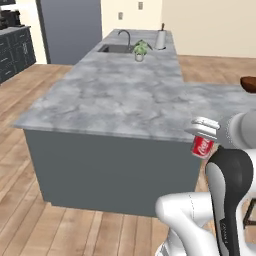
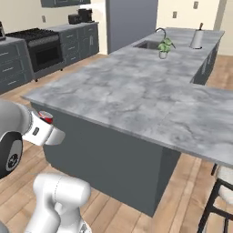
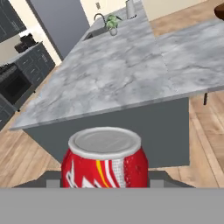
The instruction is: Open the fridge, grab two sodas, and place both sodas inside the bowl with ice on the dining counter.
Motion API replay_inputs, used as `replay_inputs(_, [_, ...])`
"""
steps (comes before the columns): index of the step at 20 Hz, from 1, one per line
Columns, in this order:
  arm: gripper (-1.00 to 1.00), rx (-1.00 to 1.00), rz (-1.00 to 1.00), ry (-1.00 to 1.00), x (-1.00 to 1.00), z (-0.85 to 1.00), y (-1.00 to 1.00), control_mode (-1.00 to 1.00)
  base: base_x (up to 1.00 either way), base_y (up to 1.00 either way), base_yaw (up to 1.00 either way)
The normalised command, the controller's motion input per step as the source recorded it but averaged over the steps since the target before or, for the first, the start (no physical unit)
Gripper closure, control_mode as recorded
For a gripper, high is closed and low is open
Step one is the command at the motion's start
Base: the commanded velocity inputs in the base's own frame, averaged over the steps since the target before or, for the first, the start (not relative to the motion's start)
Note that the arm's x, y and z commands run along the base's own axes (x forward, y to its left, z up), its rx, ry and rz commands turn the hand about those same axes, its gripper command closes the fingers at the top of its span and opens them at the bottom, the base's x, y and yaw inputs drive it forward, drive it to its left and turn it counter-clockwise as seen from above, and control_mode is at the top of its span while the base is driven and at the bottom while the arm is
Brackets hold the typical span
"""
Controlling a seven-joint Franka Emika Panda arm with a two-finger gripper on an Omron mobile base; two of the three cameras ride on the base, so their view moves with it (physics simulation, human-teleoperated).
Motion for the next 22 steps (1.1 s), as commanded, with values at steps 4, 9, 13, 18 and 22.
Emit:
replay_inputs(4, [1.0, 0.0, 0.0, 0.0, 0.0, 0.0, 0.0, 1.0, -0.56, -1.0, -0.05])
replay_inputs(9, [1.0, 0.0, 0.0, 0.0, 0.0, 0.0, 0.0, 1.0, -0.48, -1.0, -0.04])
replay_inputs(13, [1.0, 0.0, 0.0, 0.0, 0.0, 0.0, 0.0, 1.0, -0.48, -1.0, -0.03])
replay_inputs(18, [1.0, 0.0, 0.0, 0.0, 0.0, 0.0, 0.0, 1.0, -0.47, -1.0, -0.02])
replay_inputs(22, [1.0, 0.0, 0.0, 0.0, 0.0, 0.0, 0.0, 1.0, -0.44, -1.0, -0.01])
